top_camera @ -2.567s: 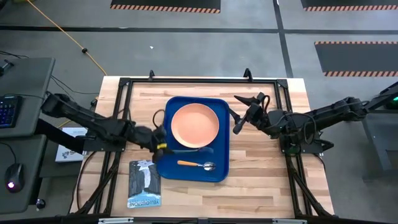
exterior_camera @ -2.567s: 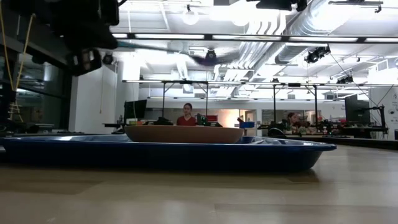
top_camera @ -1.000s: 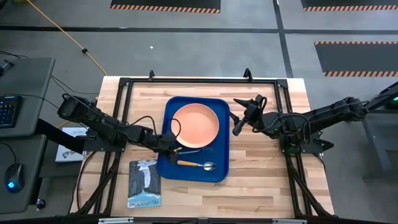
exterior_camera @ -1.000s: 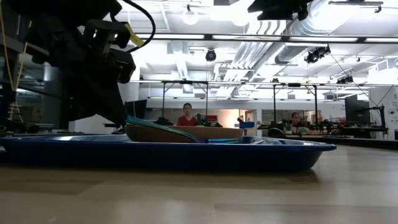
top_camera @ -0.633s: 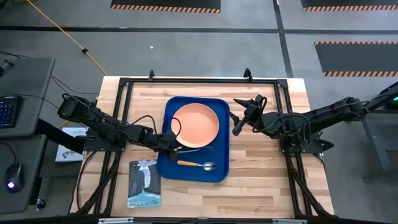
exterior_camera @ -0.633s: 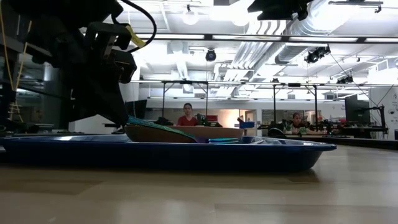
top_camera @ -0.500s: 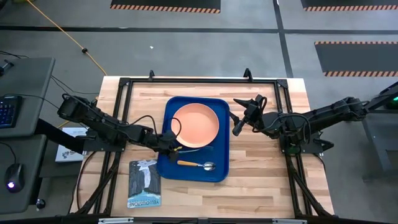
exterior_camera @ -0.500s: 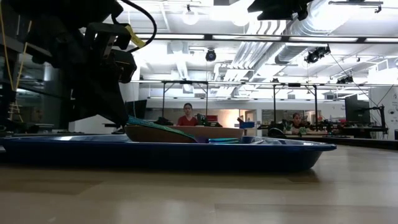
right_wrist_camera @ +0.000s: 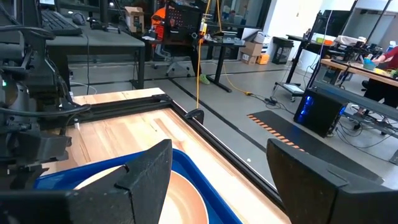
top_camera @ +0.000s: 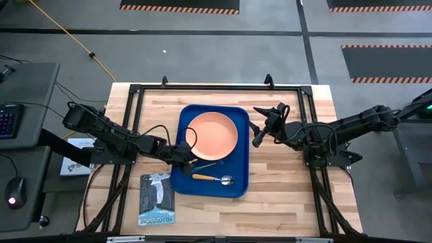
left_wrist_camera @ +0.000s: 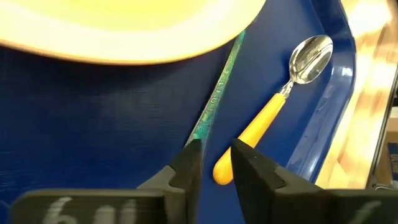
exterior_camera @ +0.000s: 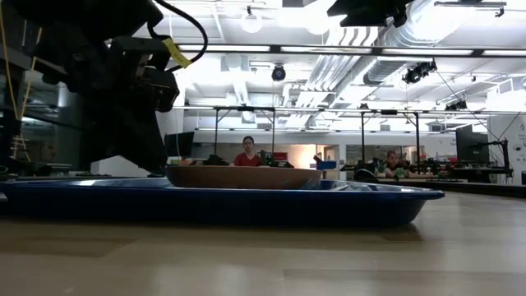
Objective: Pick and place plate/cup/fork/spoon on tray
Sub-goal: Put the purple fork on the blue serving tray
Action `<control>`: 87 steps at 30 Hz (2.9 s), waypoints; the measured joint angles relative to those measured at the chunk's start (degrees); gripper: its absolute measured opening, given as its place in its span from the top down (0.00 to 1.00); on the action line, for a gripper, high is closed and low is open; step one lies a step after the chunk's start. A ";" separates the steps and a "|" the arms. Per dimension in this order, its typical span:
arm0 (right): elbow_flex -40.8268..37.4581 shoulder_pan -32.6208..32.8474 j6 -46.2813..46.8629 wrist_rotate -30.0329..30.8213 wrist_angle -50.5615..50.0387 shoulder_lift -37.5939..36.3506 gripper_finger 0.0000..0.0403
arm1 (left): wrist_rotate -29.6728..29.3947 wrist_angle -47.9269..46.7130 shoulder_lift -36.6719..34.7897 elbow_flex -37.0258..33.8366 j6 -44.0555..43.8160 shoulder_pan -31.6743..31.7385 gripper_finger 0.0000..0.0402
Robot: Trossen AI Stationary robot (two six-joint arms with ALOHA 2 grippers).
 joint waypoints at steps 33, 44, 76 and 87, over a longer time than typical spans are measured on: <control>-11.21 -3.63 48.25 -33.80 -2.35 19.07 0.73 | -19.02 21.59 -30.84 -10.40 45.49 8.46 1.00; -3.61 -3.89 57.40 -39.93 4.15 36.69 0.51 | -18.97 22.49 -33.09 -10.40 48.95 9.75 1.00; -1.44 -4.22 59.34 -38.92 7.08 41.05 0.93 | -17.25 21.45 -33.07 -10.40 48.90 9.68 1.00; -1.44 -0.19 68.42 -37.90 9.18 40.94 0.99 | -17.23 21.45 -33.07 -10.40 48.95 9.68 1.00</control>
